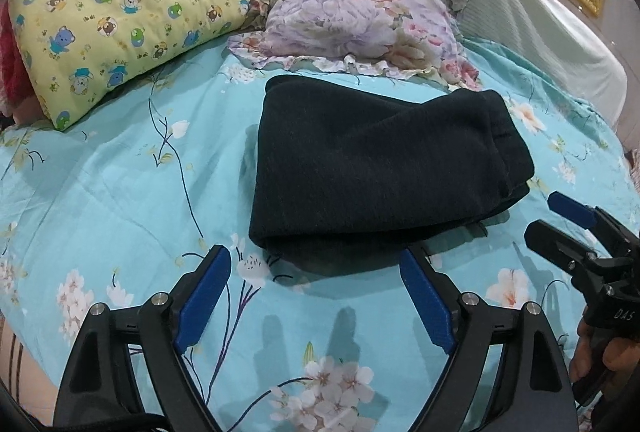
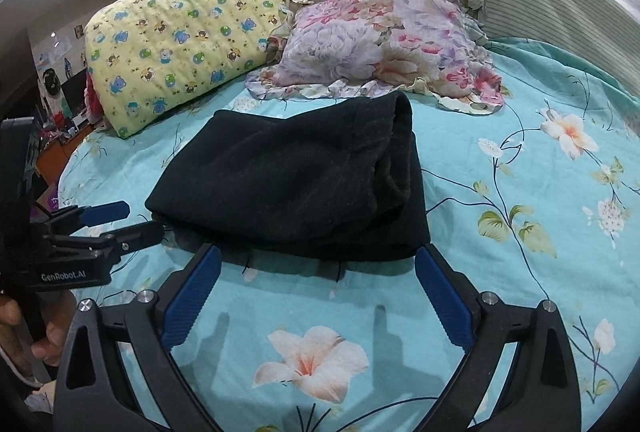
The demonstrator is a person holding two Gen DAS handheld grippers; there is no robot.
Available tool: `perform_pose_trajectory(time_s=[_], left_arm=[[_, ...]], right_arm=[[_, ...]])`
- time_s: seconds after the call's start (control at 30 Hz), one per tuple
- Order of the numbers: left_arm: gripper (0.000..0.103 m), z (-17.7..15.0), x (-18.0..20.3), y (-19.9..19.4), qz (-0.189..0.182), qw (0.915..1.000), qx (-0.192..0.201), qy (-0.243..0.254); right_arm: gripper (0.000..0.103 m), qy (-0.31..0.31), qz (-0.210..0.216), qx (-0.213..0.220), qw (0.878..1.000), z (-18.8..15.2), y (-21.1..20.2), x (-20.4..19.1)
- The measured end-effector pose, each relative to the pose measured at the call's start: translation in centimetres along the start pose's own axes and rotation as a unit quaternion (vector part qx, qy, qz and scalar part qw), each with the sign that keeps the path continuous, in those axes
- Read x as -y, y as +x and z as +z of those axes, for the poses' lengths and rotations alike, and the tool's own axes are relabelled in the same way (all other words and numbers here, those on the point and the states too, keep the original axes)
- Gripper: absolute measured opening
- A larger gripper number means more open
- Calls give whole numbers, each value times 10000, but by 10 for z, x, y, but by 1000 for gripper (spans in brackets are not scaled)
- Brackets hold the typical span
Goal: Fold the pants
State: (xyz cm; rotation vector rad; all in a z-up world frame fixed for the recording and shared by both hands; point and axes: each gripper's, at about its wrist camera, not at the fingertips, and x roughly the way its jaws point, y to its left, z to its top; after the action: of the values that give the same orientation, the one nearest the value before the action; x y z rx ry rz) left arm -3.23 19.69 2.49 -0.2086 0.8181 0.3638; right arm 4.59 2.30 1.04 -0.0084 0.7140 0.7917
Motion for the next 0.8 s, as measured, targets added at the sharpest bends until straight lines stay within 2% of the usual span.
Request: perform_pose_trajectory(time_s=[0.2,0.8], left_arm=[[88,-5,5,5,162,9998,-24,99],[88,-11,4,23,132,9998,-113,18]], right_arm=[[98,-24,-37,78,10000,-4,1,-3],[98,-93,76,-3,9999,-8,17,-9]])
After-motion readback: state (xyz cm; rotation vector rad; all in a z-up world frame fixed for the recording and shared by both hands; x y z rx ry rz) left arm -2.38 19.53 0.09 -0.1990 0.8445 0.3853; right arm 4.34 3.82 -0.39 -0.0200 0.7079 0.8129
